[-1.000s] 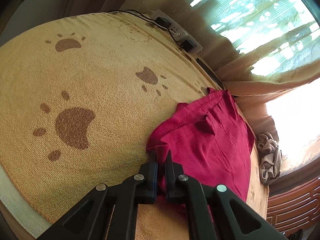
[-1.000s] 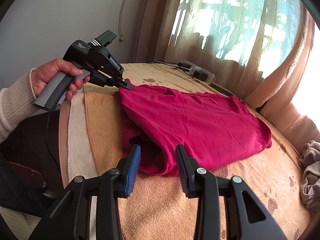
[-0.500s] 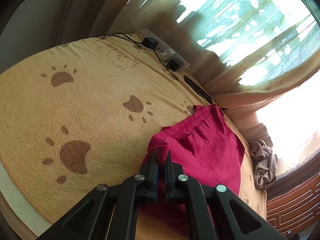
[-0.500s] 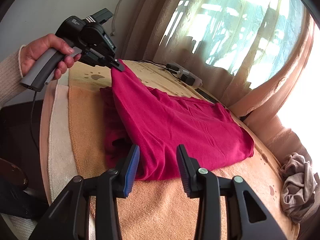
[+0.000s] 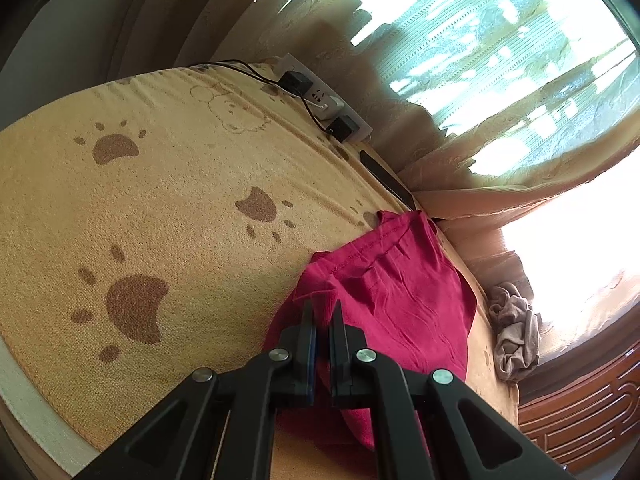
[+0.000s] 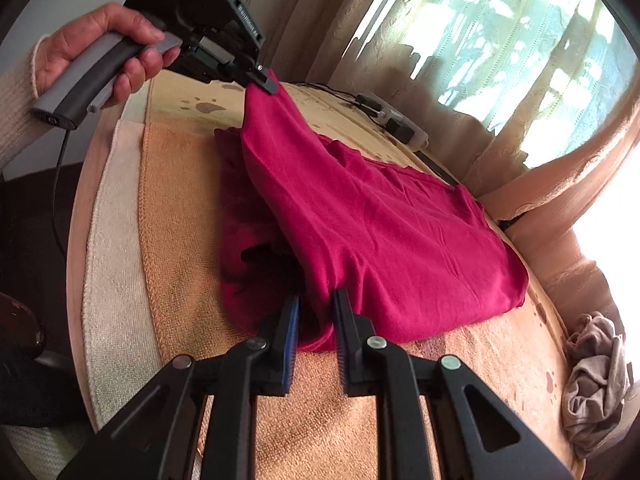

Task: Fold clothes

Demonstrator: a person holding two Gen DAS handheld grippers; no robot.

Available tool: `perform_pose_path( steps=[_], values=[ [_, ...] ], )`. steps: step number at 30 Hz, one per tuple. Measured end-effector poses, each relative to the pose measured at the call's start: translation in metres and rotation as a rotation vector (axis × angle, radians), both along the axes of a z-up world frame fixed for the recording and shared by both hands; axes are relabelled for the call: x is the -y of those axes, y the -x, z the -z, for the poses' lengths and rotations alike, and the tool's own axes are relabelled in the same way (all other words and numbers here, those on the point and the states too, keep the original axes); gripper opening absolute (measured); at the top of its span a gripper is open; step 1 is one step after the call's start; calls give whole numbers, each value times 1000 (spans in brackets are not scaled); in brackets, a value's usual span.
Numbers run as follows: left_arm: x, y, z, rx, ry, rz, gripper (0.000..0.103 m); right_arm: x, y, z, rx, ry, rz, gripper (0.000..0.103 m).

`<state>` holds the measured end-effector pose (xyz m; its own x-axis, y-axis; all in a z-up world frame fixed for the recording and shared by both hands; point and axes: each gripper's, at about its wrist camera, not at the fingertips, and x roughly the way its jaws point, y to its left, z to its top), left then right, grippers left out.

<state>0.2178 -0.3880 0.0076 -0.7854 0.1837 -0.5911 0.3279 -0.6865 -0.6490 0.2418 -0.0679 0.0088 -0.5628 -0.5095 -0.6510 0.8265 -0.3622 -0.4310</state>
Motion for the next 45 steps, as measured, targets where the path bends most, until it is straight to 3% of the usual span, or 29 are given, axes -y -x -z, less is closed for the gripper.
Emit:
perform_pose_path(
  steps=[4, 7, 11, 15, 26, 29, 32, 34, 35, 36, 38, 39, 42, 45],
  values=[
    [9, 2, 5, 10, -13, -19, 5, -8, -7, -9, -72, -5, -27, 3],
    [10, 2, 13, 37, -12, -12, 5, -20, -17, -23, -58, -11, -98, 3],
    [12, -2, 25, 79, -10, -16, 5, -17, -31, -5, -42, -118, -195, 3],
    [14, -14, 35, 100, 17, -43, 5, -15, -32, 3, -43, -147, -212, 3],
    [-8, -14, 33, 174, 236, -4, 6, -16, -38, 9, -101, -188, -248, 8],
    [-8, -16, 31, 194, 236, 27, 8, -21, -26, 0, -10, -147, -242, 11],
    [1, -25, 32, 201, 162, 16, 11, -33, -2, -23, 179, -33, -245, 24],
    [11, -33, 32, 192, 101, -14, 17, -45, 12, -40, 289, 55, -247, 46],
    [16, -37, 32, 185, 77, -37, 24, -52, 18, -47, 330, 93, -250, 62],
    [20, -42, 31, 179, 63, -64, 27, -57, 24, -54, 359, 127, -252, 66],
    [26, -51, 26, 183, 91, -145, 48, -63, 35, -66, 387, 183, -240, 66],
    [28, -56, 22, 179, 113, -192, 52, -63, 42, -70, 379, 205, -218, 66],
    [26, -69, 6, 124, 159, -304, 55, -53, 68, -71, 354, 246, -139, 66],
    [-7, -54, -9, 42, 205, -210, 55, -32, 90, -49, 380, 207, -114, 66]
  ],
)
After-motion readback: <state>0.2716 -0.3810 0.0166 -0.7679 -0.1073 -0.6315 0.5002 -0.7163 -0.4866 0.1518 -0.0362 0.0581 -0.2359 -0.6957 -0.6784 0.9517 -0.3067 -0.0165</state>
